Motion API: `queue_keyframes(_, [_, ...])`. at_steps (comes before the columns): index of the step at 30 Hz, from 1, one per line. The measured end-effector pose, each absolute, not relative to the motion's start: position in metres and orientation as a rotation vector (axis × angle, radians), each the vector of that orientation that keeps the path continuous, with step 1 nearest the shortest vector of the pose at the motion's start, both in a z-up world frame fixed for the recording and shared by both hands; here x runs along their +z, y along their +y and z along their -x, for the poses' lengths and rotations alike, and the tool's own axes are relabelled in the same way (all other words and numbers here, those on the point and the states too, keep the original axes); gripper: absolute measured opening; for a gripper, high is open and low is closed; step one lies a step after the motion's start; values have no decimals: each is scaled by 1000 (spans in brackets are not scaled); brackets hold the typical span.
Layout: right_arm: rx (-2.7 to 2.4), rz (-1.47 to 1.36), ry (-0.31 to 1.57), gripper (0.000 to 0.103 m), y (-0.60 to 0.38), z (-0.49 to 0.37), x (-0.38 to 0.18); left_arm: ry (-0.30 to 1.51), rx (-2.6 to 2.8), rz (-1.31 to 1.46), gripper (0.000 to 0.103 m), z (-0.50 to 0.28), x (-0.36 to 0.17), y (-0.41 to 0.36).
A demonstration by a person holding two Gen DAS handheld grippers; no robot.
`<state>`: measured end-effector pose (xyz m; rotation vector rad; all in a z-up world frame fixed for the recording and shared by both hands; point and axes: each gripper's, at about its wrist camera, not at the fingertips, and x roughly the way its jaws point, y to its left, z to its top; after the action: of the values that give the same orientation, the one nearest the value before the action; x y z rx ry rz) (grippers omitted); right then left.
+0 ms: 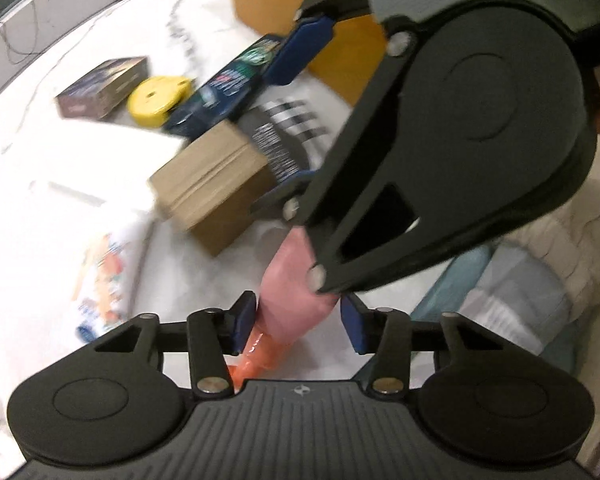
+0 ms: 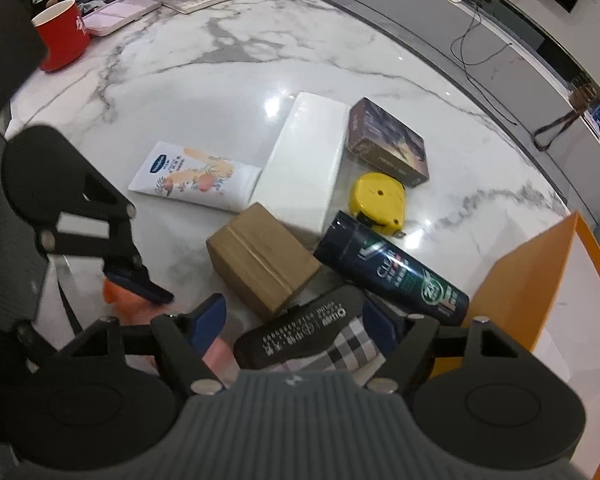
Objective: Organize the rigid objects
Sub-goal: 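Grasp the pink bottle with the left tool while the right tool grasps the cardboard box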
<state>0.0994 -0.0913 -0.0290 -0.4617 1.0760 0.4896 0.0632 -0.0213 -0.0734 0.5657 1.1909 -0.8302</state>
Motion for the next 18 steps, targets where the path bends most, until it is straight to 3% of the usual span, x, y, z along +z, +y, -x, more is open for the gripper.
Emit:
queue_keyframes(8, [517, 496, 1060, 80, -78, -108, -38, 1228, -724, -517, 49, -83, -71, 10])
queue_keyframes(18, [577, 576, 1032, 80, -63, -118, -45, 1218, -712, -463, 60, -95, -79, 16])
